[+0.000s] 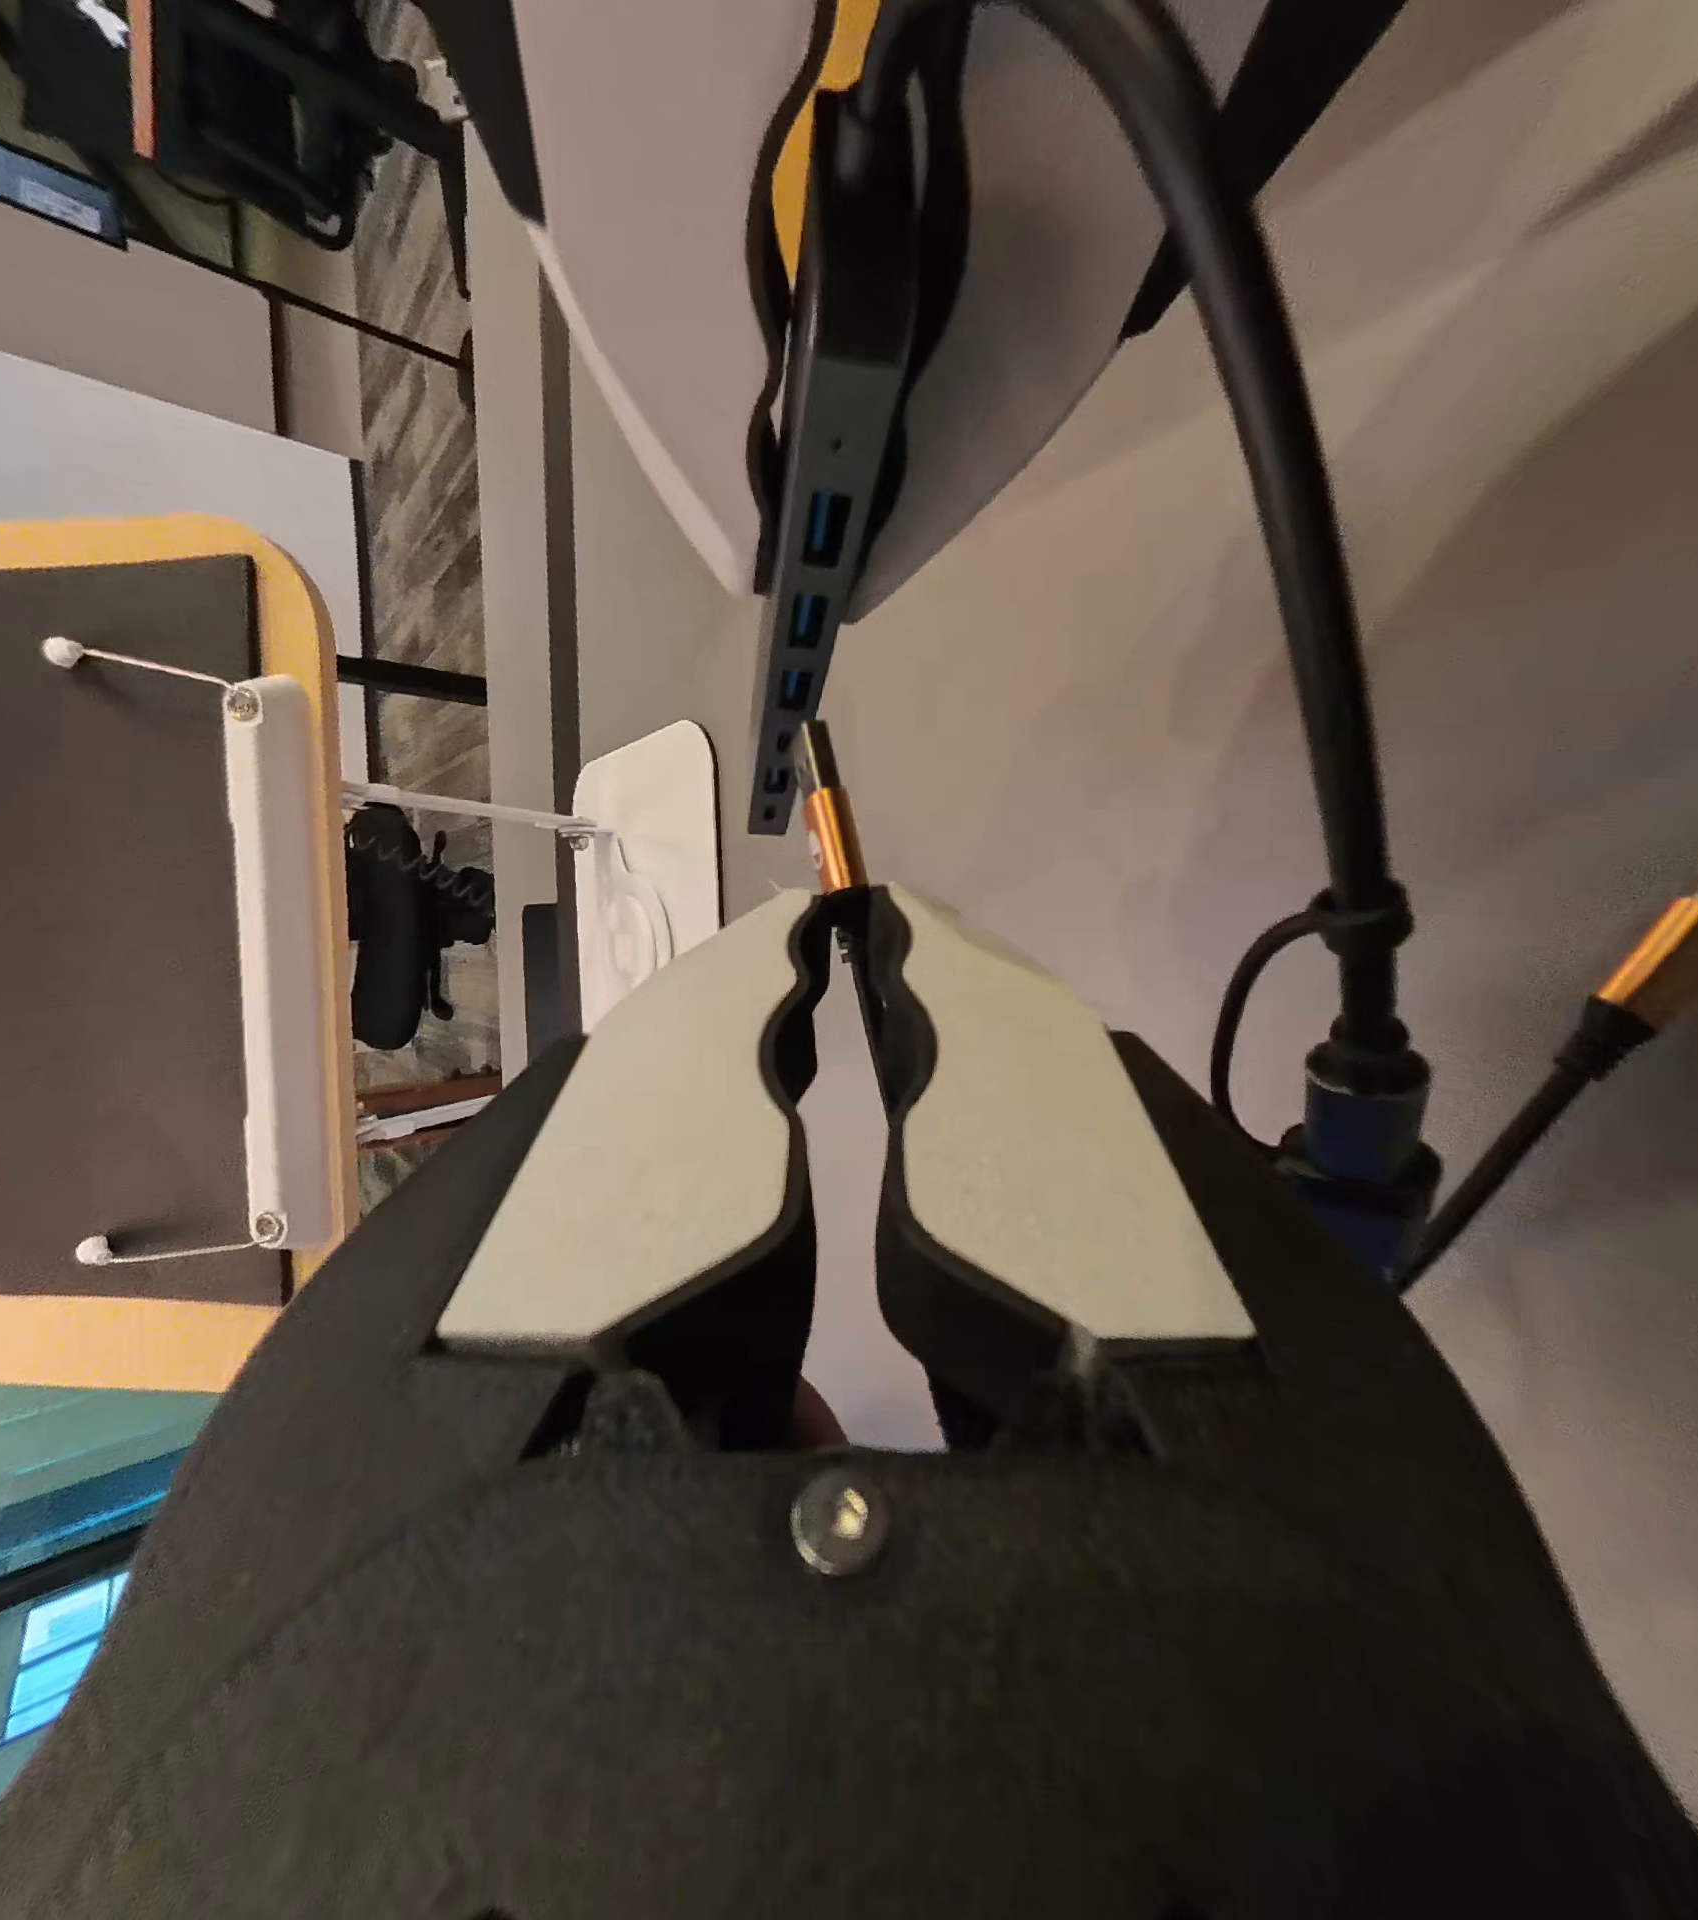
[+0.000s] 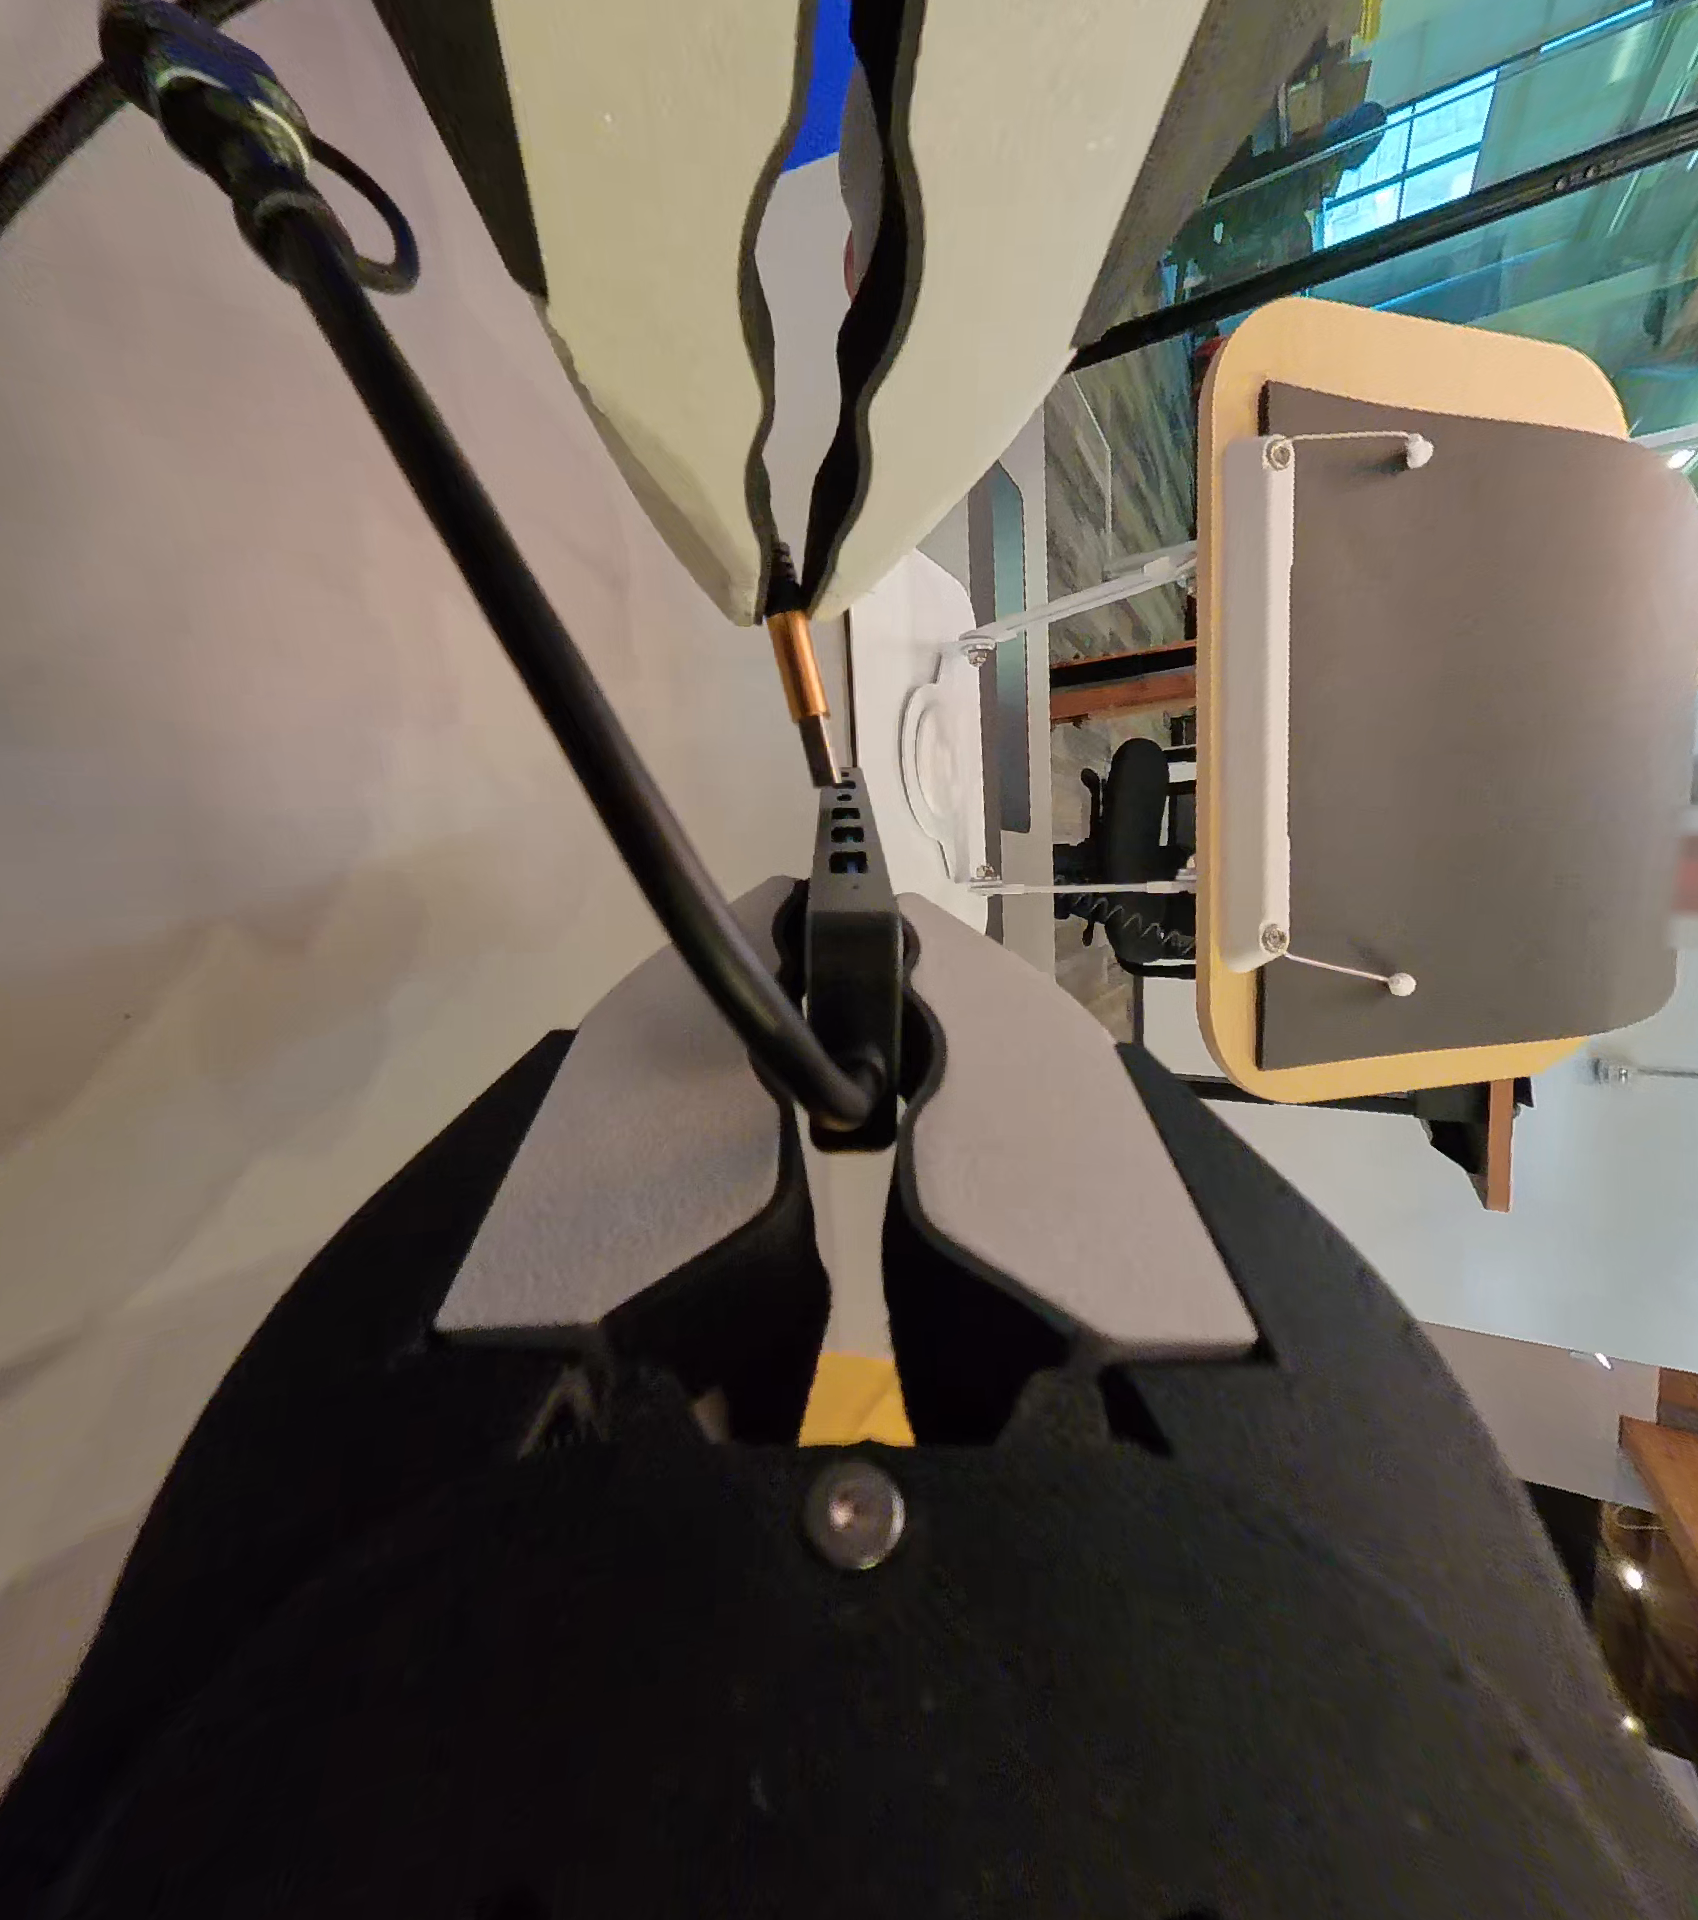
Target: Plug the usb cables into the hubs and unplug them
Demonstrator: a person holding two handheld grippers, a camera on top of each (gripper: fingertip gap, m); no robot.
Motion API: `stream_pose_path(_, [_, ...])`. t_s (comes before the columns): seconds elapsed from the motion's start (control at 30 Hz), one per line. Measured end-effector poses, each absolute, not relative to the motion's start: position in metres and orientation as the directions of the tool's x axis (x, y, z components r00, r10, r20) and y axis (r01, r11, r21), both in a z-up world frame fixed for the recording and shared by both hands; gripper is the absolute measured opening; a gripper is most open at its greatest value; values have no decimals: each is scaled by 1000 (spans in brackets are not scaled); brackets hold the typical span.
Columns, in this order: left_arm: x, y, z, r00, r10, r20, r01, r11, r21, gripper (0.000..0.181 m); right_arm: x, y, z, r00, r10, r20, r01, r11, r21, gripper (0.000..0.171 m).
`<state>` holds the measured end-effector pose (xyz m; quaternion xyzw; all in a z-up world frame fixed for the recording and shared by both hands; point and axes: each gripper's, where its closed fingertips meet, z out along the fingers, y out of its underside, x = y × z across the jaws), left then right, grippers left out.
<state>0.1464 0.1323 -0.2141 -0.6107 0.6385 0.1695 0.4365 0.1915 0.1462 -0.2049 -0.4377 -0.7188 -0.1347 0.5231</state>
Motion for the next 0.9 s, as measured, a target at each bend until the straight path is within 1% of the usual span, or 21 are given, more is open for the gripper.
stream_pose_path(0.1, [148, 129, -212, 126, -650, -750, -927, 192, -323, 7, 190, 144, -206, -85, 477, 875, 768, 591, -248, 10])
stream_pose_path(0.37, [149, 126, -213, 103, -663, -742, -938, 184, -294, 7, 188, 142, -207, -124, 433, 893, 772, 608, -187, 10])
stream_pose_path(0.5, [148, 124, -210, 115, -678, -726, -931, 182, -318, 7, 186, 139, -206, -139, 416, 899, 769, 617, -167, 10])
stream_pose_path(0.57, [150, 121, -209, 119, -689, -715, -923, 189, -336, 7, 184, 137, -207, -145, 418, 897, 759, 628, -170, 10])
stream_pose_path(0.7, [149, 122, -212, 92, -674, -733, -930, 205, -305, 7, 183, 134, -207, -152, 418, 895, 751, 638, -170, 11])
stream_pose_path(0.9, [152, 118, -201, 92, -659, -747, -901, 264, -345, 7, 183, 131, -199, -120, 425, 897, 726, 654, -212, 10])
